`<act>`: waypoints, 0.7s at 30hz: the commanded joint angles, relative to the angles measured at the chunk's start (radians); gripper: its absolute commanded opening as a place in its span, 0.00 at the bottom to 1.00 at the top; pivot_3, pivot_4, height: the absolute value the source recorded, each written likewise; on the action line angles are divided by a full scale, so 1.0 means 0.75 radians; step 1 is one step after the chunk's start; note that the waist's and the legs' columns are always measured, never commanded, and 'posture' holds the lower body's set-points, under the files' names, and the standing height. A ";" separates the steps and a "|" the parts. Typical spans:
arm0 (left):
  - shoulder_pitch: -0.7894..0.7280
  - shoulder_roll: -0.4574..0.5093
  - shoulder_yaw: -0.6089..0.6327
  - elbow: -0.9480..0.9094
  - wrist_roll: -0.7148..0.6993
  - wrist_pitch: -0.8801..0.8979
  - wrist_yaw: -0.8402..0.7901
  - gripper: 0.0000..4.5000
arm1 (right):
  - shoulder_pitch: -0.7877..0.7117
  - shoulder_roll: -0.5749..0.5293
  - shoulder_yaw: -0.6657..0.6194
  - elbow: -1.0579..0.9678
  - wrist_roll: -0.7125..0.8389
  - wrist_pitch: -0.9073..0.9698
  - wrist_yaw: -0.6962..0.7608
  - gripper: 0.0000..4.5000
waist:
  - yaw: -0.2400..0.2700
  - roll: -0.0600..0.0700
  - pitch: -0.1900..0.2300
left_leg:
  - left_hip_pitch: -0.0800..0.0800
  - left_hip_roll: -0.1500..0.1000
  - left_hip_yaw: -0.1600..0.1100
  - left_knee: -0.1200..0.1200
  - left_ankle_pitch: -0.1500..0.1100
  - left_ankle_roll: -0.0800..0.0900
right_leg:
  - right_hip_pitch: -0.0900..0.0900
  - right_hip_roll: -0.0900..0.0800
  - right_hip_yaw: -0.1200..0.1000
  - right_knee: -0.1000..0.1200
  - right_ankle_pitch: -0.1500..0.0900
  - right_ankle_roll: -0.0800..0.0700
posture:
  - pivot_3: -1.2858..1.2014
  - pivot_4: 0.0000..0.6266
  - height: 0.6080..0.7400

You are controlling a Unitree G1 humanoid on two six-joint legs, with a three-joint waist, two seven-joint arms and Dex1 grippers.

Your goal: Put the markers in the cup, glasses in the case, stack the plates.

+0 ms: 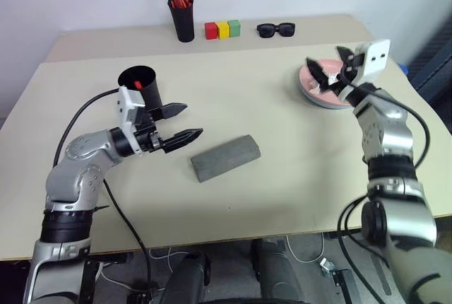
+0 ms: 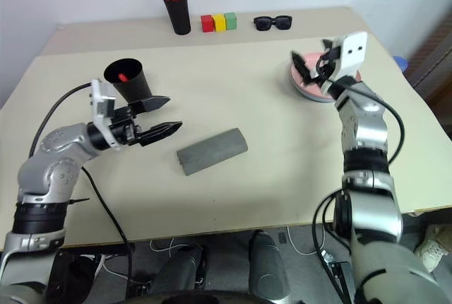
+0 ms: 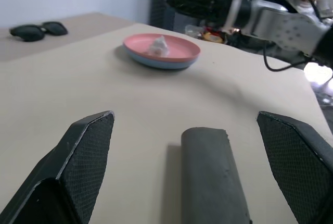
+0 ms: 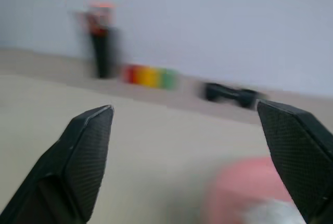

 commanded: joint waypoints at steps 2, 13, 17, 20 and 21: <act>0.097 0.041 0.125 -0.138 -0.095 0.003 0.011 1.00 | 0.201 -0.139 0.020 -0.500 0.245 0.243 0.250 1.00 | 0.019 0.001 0.000 | 0.000 0.000 0.001 0.002 0.000 0.000 | 0.000 0.000 0.000 0.000 0.000 0.000 | 0.52 0.24 1.00; 0.422 0.184 0.301 -0.197 -0.147 -0.107 -0.211 1.00 | 0.437 -0.351 0.002 -0.761 0.409 0.385 0.541 1.00 | 0.043 -0.001 -0.001 | 0.005 0.004 0.004 0.003 0.000 0.001 | 0.007 0.001 0.000 -0.001 0.000 0.000 | 0.52 0.24 1.00; 0.447 0.200 0.304 -0.120 -0.124 -0.143 -0.264 1.00 | 0.539 -0.411 -0.050 -0.850 0.435 0.419 0.550 1.00 | 0.065 -0.001 -0.001 | 0.005 0.005 0.005 0.003 0.000 0.001 | 0.007 0.001 0.000 -0.002 0.000 -0.001 | 0.52 0.24 1.00; 0.445 0.218 0.277 -0.089 -0.108 -0.149 -0.296 1.00 | 0.628 -0.459 -0.111 -0.920 0.471 0.461 0.551 1.00 | 0.069 -0.001 -0.001 | 0.005 0.005 0.005 0.004 0.000 0.001 | 0.007 0.001 0.000 -0.002 0.000 -0.001 | 0.52 0.24 1.00; 0.451 0.214 0.268 -0.093 -0.099 -0.156 -0.293 1.00 | 0.677 -0.473 -0.138 -0.934 0.478 0.469 0.556 1.00 | 0.070 -0.001 -0.001 | 0.005 0.005 0.005 0.004 0.000 0.001 | 0.007 0.001 0.000 -0.002 0.000 -0.001 | 0.52 0.24 1.00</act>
